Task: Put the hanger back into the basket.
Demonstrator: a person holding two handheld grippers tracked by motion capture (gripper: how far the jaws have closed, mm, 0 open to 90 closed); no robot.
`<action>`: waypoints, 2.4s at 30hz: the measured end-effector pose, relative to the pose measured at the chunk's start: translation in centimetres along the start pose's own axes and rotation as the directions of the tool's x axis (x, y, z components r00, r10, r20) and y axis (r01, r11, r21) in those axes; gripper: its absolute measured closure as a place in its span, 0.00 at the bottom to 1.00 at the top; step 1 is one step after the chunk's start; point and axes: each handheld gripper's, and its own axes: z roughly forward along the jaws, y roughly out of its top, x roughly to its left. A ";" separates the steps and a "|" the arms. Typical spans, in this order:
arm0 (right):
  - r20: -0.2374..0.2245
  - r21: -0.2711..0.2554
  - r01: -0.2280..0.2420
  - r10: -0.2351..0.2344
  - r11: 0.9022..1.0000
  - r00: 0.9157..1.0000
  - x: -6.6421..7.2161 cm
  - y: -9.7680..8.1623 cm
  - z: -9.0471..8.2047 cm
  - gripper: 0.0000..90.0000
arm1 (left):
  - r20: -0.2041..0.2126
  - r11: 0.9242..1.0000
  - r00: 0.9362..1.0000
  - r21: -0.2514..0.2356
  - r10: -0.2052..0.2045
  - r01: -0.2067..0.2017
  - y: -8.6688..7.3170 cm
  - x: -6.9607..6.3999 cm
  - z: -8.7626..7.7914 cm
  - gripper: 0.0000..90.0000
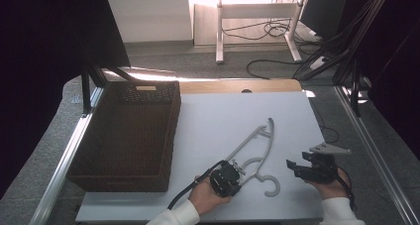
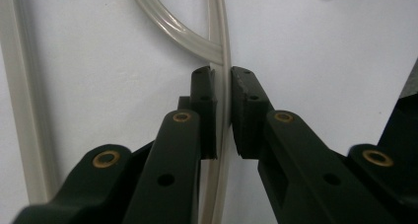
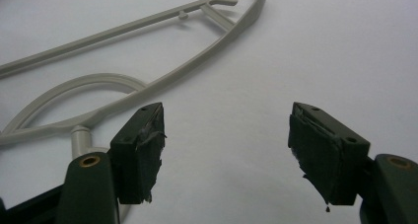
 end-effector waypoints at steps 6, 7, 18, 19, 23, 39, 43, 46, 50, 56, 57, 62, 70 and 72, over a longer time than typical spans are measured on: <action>0.023 -0.018 -0.029 0.030 0.999 0.999 -0.8 -0.1 -0.5 0.33 | 0.072 0.997 0.997 -0.058 -0.040 0.044 -0.2 0.7 -1.3 0.91; 0.029 -0.025 -0.040 0.040 0.999 0.999 -1.0 -0.2 -0.7 0.33 | 0.090 0.995 0.995 -0.077 -0.049 0.056 -0.2 0.9 -1.6 0.91; 0.053 -0.036 -0.062 0.064 0.997 0.997 -1.5 -0.3 -0.9 0.33 | 0.182 0.970 0.979 -0.208 -0.090 0.128 -0.5 3.0 -5.5 0.91; 0.054 -0.037 -0.062 0.064 0.997 0.996 -1.5 -0.3 -0.9 0.33 | 0.183 0.967 0.979 -0.219 -0.090 0.129 -0.5 3.1 -5.8 0.91; 0.056 -0.037 -0.065 0.067 0.997 0.996 -1.5 -0.3 -0.9 0.34 | 0.185 0.955 0.978 -0.262 -0.094 0.141 -0.4 3.5 -7.1 0.91; 0.066 -0.044 -0.067 0.070 0.997 0.995 -1.5 -0.3 -1.0 0.34 | 0.164 0.911 0.981 -0.381 -0.102 0.159 -0.4 5.6 -12.7 0.91; 0.067 -0.042 -0.068 0.070 0.997 0.995 -1.5 -0.3 -0.9 0.34 | 0.164 0.900 0.981 -0.405 -0.104 0.163 -0.5 5.8 -13.7 0.91; 0.068 -0.039 -0.066 0.068 0.997 0.995 -1.5 -0.3 -0.9 0.34 | 0.165 0.892 0.981 -0.420 -0.106 0.167 -0.6 6.0 -14.1 0.91; 0.069 -0.038 -0.066 0.068 0.997 0.995 -1.5 -0.3 -0.9 0.34 | 0.174 0.885 0.979 -0.433 -0.102 0.169 -0.6 5.9 -14.8 0.91; 0.070 -0.037 -0.064 0.066 0.997 0.995 -1.5 -0.3 -0.9 0.34 | 0.177 0.869 0.979 -0.465 -0.096 0.169 -0.6 5.9 -16.2 0.91; 0.070 -0.037 -0.064 0.066 0.997 0.995 -1.5 -0.3 -0.9 0.34 | 0.176 0.865 0.980 -0.473 -0.094 0.168 -0.6 5.9 -16.5 0.91; 0.072 -0.038 -0.065 0.067 0.997 0.995 -1.5 -0.4 -0.8 0.34 | 0.166 0.850 0.983 -0.503 -0.080 0.155 -0.4 5.9 -18.1 0.91; 0.074 -0.038 -0.063 0.065 0.997 0.995 -1.5 -0.4 -0.8 0.34 | 0.131 0.835 0.989 -0.534 -0.073 0.133 -0.2 6.3 -20.1 0.91; 0.073 -0.039 -0.064 0.066 0.997 0.995 -1.5 -0.4 -0.8 0.34 | 0.123 0.834 0.990 -0.537 -0.071 0.126 -0.2 6.4 -20.4 0.91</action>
